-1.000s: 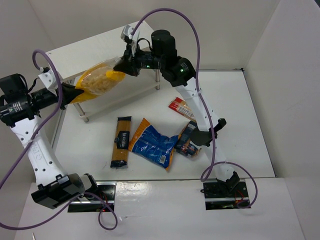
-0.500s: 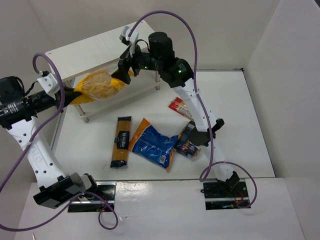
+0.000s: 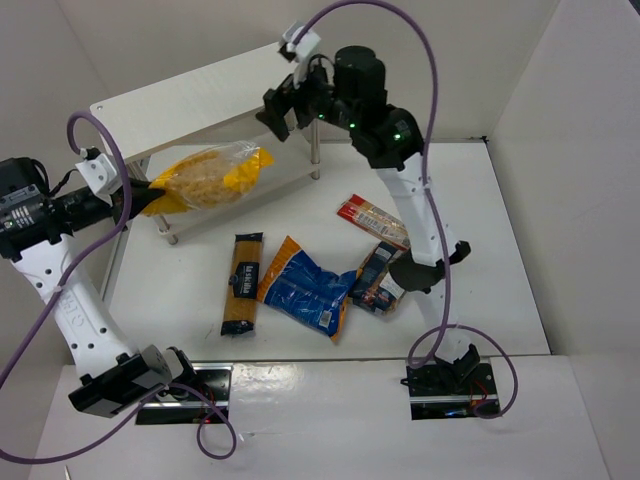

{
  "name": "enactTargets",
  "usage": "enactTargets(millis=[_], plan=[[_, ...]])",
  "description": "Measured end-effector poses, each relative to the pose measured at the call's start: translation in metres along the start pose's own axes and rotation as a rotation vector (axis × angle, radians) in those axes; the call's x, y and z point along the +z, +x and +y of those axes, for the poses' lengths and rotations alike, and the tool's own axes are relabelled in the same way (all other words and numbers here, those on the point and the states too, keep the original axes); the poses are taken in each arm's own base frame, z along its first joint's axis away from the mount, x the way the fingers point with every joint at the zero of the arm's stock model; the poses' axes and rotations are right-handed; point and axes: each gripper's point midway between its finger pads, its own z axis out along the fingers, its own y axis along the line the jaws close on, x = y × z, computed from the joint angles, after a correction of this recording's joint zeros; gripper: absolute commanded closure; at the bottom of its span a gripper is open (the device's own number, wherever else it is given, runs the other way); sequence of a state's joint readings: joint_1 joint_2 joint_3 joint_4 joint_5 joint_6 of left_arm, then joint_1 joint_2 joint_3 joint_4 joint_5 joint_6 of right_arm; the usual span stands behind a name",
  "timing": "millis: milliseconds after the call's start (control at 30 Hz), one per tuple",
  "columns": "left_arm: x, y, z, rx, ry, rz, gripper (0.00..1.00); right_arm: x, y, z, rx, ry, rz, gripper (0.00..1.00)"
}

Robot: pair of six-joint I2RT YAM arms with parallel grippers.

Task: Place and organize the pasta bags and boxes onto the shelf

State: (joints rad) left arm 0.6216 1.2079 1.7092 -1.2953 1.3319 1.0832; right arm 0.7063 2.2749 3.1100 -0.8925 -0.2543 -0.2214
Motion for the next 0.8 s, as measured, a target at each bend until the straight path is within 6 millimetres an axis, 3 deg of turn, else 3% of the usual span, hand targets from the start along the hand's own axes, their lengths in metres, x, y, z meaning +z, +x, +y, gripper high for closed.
enactTargets(millis=[100,200,400,567,800], plan=[[0.000,0.000,-0.003,-0.001,0.005,0.000,1.00,-0.028,-0.016,-0.024,-0.044,0.063,-0.011,0.01],[-0.001,0.000,-0.003,-0.001,0.001,0.002,1.00,-0.049,-0.028,-0.023,-0.100,0.048,-0.011,0.01],[-0.003,0.001,-0.001,0.009,-0.010,0.006,1.00,-0.074,-0.031,0.033,-0.234,-0.211,-0.008,0.01],[-0.004,0.001,-0.001,0.011,-0.013,0.007,1.00,-0.081,-0.024,0.087,-0.321,-0.423,-0.014,0.01],[-0.009,0.003,0.003,0.006,-0.039,0.015,1.00,-0.086,-0.017,0.105,-0.373,-0.507,-0.008,0.01]])
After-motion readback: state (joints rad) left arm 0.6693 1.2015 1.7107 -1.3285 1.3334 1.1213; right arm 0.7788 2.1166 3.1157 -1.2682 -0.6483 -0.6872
